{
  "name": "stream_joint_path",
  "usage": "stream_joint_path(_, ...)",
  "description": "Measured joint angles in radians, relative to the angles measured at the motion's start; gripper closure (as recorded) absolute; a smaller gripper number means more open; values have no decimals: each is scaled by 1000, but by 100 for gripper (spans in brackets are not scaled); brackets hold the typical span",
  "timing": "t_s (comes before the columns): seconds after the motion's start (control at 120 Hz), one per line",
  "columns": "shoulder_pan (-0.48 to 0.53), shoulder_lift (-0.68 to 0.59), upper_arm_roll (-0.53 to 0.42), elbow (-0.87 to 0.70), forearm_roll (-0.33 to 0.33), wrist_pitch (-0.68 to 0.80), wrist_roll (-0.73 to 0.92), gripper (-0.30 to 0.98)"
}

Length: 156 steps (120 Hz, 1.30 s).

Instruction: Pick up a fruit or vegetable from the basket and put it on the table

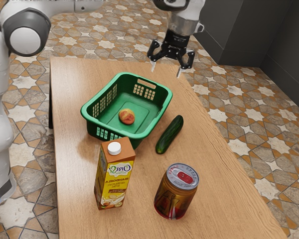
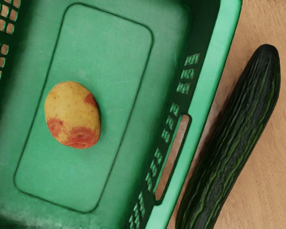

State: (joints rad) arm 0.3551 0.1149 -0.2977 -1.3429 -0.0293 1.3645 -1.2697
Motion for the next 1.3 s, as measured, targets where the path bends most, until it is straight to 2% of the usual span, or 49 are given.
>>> stream_joint_path(0.1, 3, 19, -3, 0, 5, -10, -175, 0)
stream_joint_path(0.267, -45, -10, -9, -1, 33, -21, -346, 0)
stream_joint_path(0.383, -29, -31, 0, -10, 42, -40, -455, 0)
stream_joint_path(0.508, 29, 29, 36, -15, 44, -46, -541, 0)
stream_joint_path(0.542, 37, 14, 58, -53, 44, -35, -560, 0)
stream_joint_path(0.617, 49, -86, 77, -252, 41, 41, -600, 0)
stream_joint_path(0.7, 50, -119, 82, -347, 36, 128, -638, 0)
stream_joint_path(0.842, 49, -180, 79, -551, -12, 316, -692, 0)
stream_joint_path(1.042, 28, -232, 78, -672, -64, 507, -750, 0)
stream_joint_path(1.3, 34, -379, 81, -821, -104, 594, -793, 0)
